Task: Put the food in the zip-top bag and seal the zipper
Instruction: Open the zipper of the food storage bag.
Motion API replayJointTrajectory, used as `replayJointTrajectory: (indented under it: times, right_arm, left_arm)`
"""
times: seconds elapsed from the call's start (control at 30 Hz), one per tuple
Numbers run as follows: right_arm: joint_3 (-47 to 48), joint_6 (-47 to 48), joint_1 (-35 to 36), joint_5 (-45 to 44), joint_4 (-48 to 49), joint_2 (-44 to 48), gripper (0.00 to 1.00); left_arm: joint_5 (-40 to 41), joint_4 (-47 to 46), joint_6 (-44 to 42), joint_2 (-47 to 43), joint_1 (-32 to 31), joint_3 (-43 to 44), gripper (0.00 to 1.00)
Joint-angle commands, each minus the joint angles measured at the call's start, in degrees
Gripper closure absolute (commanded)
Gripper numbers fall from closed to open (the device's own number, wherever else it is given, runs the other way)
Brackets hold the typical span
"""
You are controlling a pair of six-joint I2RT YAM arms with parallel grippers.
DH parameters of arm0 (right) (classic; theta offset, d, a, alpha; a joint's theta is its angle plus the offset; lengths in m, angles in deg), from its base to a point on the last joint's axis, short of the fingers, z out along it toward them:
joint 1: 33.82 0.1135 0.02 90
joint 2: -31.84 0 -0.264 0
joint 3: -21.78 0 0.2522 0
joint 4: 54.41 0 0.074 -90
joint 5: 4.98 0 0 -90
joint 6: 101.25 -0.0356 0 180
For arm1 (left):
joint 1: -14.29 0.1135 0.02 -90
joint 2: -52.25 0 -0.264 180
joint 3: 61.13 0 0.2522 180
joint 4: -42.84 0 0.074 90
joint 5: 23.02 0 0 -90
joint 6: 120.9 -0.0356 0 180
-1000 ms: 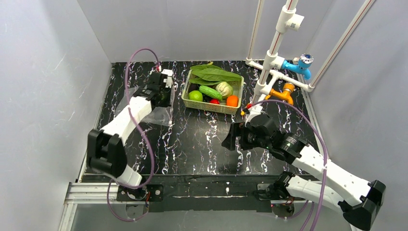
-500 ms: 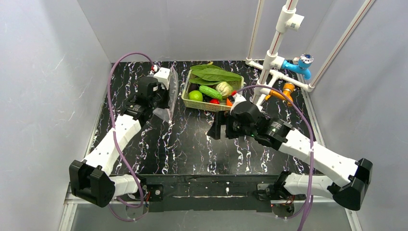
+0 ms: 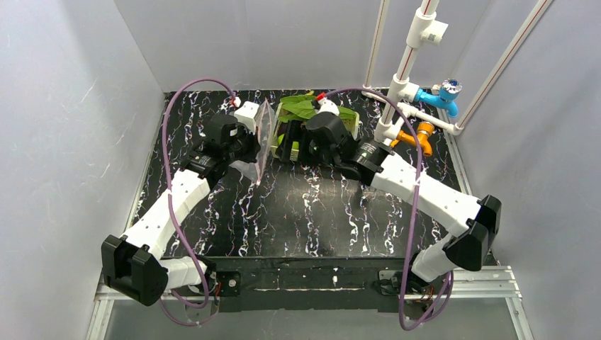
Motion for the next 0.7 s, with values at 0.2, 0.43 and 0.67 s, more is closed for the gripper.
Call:
replayJointTrajectory:
  times: [0.2, 0.43, 0.67]
  right_arm:
    - [14.35, 5.85, 0.26, -8.39, 1.38, -9.83, 0.00]
    - [19.15, 8.52, 0.26, -9.39, 1.49, -16.19, 0.04]
    - [19.83, 8.57, 0.34, -9.96, -2.79, -19.79, 0.52]
  left_arm:
    - [-2.04, -0.99, -0.20, -3.44, -0.81, 0.26, 1.00]
    - [-2.08, -1.97, -0.27, -5.00, -1.07, -0.48, 1.00]
    - [1.27, -1.94, -0.11, -5.68, -1.16, -0.68, 1.00]
